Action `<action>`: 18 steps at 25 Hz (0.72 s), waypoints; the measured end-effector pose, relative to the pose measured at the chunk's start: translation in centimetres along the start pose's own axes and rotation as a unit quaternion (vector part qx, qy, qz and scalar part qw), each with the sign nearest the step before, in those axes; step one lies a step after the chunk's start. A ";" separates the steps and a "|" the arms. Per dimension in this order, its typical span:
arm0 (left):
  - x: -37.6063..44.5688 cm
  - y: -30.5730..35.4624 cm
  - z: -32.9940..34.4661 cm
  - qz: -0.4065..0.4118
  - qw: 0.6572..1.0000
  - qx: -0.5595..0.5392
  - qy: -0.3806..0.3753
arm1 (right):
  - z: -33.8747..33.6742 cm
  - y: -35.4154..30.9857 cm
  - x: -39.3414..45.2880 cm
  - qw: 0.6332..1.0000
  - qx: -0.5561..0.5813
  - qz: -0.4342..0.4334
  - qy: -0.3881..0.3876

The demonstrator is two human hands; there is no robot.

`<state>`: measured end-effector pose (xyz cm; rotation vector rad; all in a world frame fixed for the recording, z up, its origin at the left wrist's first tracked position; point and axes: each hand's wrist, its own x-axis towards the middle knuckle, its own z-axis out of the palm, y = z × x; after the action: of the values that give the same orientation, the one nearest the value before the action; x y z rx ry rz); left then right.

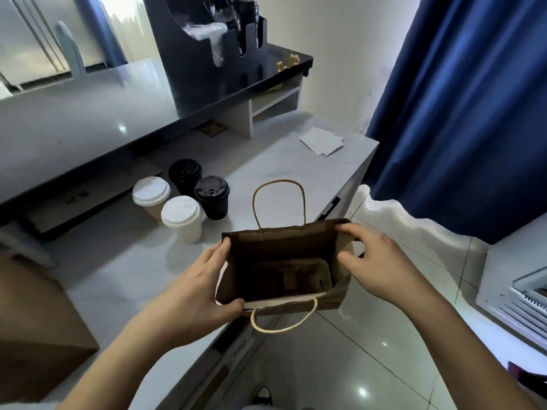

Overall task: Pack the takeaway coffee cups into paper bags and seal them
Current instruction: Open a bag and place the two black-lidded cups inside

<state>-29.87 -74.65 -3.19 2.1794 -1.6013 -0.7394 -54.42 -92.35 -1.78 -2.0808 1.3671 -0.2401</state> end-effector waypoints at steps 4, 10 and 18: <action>0.7 -0.2 -1.0 -0.036 0.999 0.008 0.017 | -0.8 -1.2 3.7 0.998 -0.020 -0.040 -0.031; 1.7 1.0 -1.3 -0.114 0.992 0.004 0.055 | -1.5 -2.3 9.2 0.989 -0.028 -0.102 -0.103; 2.6 2.6 -1.0 -0.242 0.956 -0.065 0.154 | -0.5 -3.6 17.4 0.950 -0.045 -0.227 -0.209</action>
<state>-30.68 -77.94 -1.51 2.4644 -0.8524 -0.5701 -44.17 -106.84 -2.46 -2.3337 0.6522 0.0782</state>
